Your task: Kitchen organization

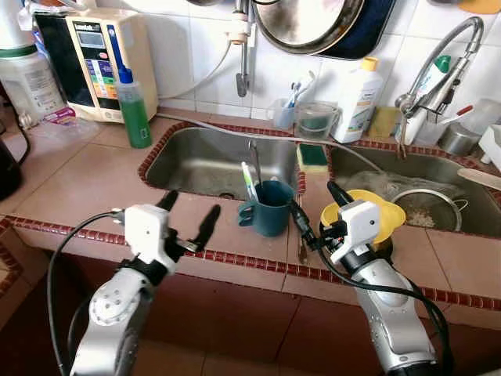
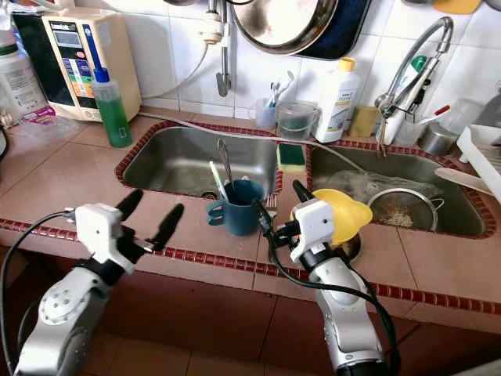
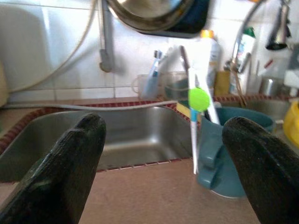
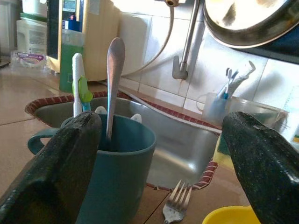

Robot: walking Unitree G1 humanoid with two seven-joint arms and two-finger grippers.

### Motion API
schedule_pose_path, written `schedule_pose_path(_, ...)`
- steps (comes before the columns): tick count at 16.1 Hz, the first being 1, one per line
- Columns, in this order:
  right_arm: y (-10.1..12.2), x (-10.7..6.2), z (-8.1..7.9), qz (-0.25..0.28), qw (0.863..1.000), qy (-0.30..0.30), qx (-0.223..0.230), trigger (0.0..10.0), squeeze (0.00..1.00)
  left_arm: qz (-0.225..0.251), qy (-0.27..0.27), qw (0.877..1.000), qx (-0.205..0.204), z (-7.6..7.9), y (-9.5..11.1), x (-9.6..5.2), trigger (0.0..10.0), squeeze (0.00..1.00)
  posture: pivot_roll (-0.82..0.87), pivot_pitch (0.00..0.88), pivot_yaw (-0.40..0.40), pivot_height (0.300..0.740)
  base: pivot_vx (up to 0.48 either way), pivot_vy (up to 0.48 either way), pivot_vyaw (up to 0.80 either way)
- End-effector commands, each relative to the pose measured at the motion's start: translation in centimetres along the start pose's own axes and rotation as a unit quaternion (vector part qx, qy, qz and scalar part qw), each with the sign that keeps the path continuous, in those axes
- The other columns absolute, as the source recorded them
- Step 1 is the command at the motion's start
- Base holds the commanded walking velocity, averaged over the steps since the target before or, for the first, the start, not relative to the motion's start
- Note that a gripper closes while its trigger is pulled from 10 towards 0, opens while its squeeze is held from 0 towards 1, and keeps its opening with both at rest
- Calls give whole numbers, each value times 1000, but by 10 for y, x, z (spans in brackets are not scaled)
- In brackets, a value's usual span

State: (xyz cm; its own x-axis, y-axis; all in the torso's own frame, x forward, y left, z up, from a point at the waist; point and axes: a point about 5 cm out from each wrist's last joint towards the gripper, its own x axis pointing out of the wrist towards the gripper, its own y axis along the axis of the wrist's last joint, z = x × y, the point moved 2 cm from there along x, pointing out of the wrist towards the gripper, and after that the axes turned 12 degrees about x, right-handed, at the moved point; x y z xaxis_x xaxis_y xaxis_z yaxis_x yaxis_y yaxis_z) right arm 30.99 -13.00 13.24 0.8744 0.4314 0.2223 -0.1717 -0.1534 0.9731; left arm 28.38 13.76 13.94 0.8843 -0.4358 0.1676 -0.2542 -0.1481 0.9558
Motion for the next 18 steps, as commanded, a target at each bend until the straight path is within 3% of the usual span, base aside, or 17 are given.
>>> schedule_pose_path(1,3,-2,2,6,1000,0,-4,10000,0,16,-18,999,23,7,9,6,10000,0,-115,0,-8,740,0,0,0)
schedule_pose_path(6,2,-8,5,6,1000,-9,-2,10000,0,-11,-51,998,38,28,3,10,10000,0,-133,0,3,740,0,0,0)
schedule_pose_path(10,3,-9,4,8,1000,-12,-2,10000,0,-15,-68,997,32,44,10,19,10000,0,-143,0,10,740,0,0,0)
schedule_pose_path(18,5,-14,1,12,1000,-9,-6,10000,0,-53,-49,997,-8,51,19,32,10000,0,-158,0,28,740,0,0,0)
